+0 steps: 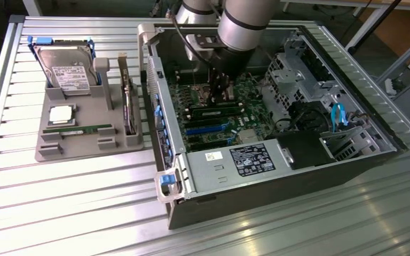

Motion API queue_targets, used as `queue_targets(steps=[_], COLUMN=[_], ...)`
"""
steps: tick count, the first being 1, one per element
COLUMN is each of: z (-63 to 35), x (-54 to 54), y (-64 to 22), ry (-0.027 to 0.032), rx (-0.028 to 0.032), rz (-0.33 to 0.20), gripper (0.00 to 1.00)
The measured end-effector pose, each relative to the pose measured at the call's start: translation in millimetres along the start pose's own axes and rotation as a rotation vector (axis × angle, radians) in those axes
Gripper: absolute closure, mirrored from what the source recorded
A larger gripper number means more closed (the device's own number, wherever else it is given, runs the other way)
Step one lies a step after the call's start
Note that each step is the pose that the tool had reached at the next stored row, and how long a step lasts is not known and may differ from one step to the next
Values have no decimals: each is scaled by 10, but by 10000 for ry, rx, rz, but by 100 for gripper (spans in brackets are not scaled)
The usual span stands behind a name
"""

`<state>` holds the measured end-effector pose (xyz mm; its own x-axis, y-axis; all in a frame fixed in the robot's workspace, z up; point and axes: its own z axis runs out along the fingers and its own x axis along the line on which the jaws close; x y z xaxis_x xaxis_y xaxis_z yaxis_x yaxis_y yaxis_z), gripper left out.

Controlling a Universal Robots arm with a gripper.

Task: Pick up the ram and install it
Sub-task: 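Press down the ram until it locks into place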

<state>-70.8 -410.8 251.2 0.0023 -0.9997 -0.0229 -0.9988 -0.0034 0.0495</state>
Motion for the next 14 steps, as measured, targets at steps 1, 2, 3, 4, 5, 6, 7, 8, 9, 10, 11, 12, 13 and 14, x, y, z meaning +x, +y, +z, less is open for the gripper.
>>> queue_targets(steps=[1, 2, 3, 4, 5, 6, 7, 8, 9, 10, 11, 12, 13, 14], z=[2, 2, 3, 5, 6, 6, 6, 6, 6, 6, 6, 6, 6, 5], x=[-1, -1, 0, 0, -1, 0, 0, 0, 0, 0, 0, 0, 13, 18], y=[33, 35, 66, 98, 116, 117, 117, 117, 117, 117, 117, 117, 118, 118], ry=[-1, 0, -1, -1, -1, -1, -1, -1, -1, -1, -2, -1, -1, 0], rx=[2, 2, 2, 4, 5, 4, 4, 4, 4, 4, 4, 4, 4, 4], rz=[0, 0, 0, 0, 0, -1, 0, 0, 0, 0, 0, 0, 0, 1], gripper=[91, 91, 91, 91, 91, 91, 91, 91, 91, 91, 91, 91, 91, 91])
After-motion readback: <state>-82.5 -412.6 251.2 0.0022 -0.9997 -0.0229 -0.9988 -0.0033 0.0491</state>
